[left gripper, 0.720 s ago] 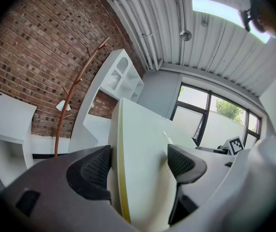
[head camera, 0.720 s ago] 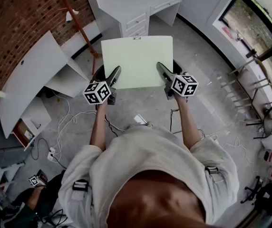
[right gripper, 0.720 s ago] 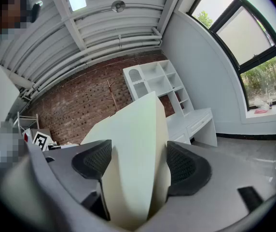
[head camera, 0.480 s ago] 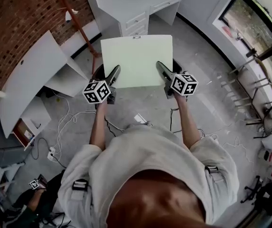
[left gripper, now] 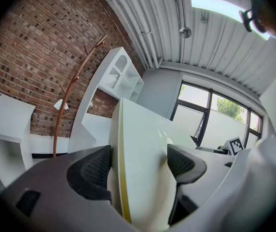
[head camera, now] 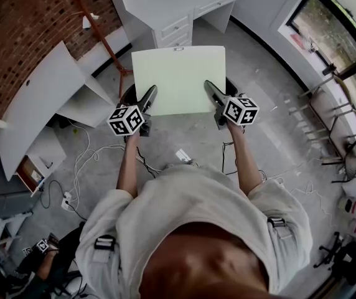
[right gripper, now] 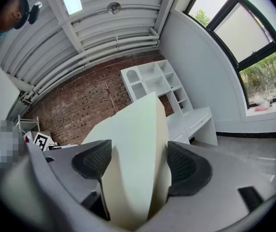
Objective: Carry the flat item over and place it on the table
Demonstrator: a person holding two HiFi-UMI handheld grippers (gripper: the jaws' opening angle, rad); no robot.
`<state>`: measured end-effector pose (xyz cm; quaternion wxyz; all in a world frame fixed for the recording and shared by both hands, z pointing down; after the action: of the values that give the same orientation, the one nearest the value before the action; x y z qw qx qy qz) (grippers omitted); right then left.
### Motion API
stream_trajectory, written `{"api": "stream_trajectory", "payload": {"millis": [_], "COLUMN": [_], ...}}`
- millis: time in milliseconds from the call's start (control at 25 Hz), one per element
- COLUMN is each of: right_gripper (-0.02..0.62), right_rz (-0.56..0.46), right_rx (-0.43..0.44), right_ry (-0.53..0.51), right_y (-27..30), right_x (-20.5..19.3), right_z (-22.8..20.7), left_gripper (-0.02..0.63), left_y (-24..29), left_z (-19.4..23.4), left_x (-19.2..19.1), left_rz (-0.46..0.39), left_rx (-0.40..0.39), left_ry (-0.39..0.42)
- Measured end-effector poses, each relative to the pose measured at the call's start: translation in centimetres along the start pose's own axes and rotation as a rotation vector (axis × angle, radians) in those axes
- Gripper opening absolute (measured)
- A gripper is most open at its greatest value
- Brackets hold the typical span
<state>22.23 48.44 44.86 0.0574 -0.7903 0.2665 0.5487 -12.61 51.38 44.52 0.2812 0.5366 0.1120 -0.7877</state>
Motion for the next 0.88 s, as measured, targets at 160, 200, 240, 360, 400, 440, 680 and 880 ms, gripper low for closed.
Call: {"api": "stream_trajectory", "payload": {"millis": [160,200,240,360,400,440,680,880], "right_gripper": [0.367,0.367,0.367,0.367,0.367,0.367,0.367,0.367], "right_rz": [0.009,0.01,0.013,0.022,0.024,0.026,0.038,0.046], "right_rx": [0.009,0.012,0.015,0.026,0.032,0.038,0.048,0.042], "right_ry": [0.011,0.012,0.013,0.015,0.016,0.017,0.02,0.033], "right_y": [0.0,-0.1,-0.1,0.1,0.2,0.2,0.2,0.4], "right_x": [0.3,0.4,0.5,0.8,0.8,0.9,0.9,0.7], "right_z": [-1.6,-2.0,-2.5,-3.8,-4.2,-4.5,-6.3,-7.6], "left_gripper": [0.37,0.368,0.368,0.368,0.368,0.368,0.367,0.367], "left_y": [1.2,1.5,1.8,2.7,2.9,3.0,4.2,5.4], "left_z": [-0.9,-1.2,-1.4,-2.1,-2.3,-2.5,-3.4,-3.6], "left_x": [-0.4,-0.5,-0.6,-1.0,-1.1,-1.2,-2.0,-2.4], "left_rz": [0.006,0.007,0.008,0.008,0.008,0.007,0.012,0.026], "left_rx": [0.012,0.017,0.021,0.037,0.042,0.047,0.063,0.064], "left_ry": [-0.002,-0.002,-0.002,-0.005,-0.006,-0.007,-0.014,-0.015]}}
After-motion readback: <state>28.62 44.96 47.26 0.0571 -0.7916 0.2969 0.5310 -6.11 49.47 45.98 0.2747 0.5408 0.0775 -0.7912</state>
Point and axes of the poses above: the fingertips, and each gripper's own axes: y forward along the fingers, z to its left, x out of its top, the point moved 9 cm from there along -y, backward along the fingers, and after that the axes turned 7 degrees about -x, right-handed, at the moved point
